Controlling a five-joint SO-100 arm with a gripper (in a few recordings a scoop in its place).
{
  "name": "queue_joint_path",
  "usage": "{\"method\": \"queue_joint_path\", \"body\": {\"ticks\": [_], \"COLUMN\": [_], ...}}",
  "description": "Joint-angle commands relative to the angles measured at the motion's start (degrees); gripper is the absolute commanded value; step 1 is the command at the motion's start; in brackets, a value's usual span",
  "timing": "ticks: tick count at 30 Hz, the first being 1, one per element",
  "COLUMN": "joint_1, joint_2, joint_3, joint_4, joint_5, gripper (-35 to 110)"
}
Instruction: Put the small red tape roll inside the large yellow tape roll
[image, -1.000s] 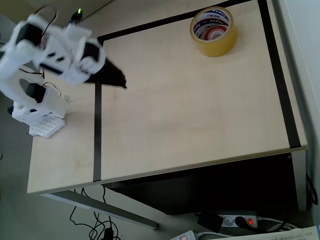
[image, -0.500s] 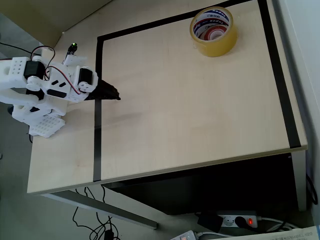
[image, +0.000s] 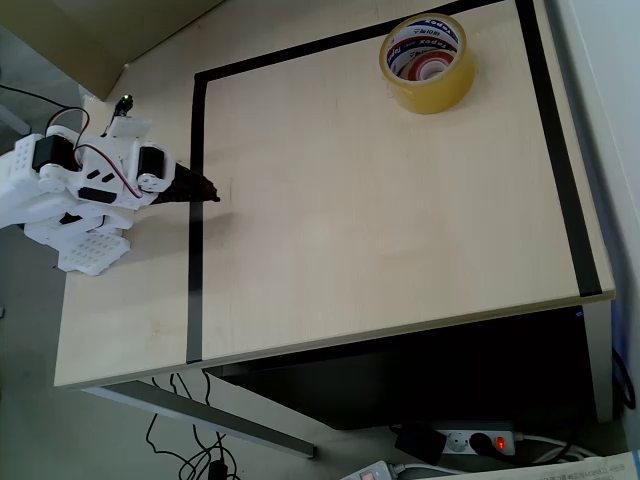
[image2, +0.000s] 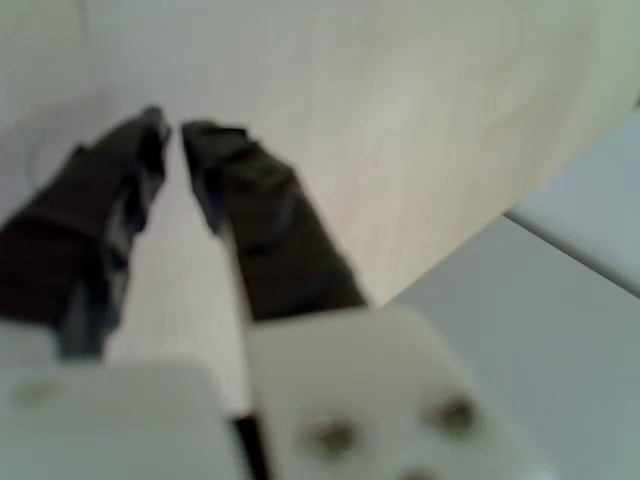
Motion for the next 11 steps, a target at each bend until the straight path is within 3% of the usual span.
{"method": "queue_joint_path", "body": {"ticks": [1, 6, 11], "joint_1": [-0.3, 5.5, 2.2], "joint_2": [0.3, 0.3, 0.3], "joint_3": [-0.6, -0.5, -0.4], "joint_4": [10.3, 10.2, 10.2], "joint_5": [0.7, 0.7, 0.8], "gripper": [0, 0, 0]}}
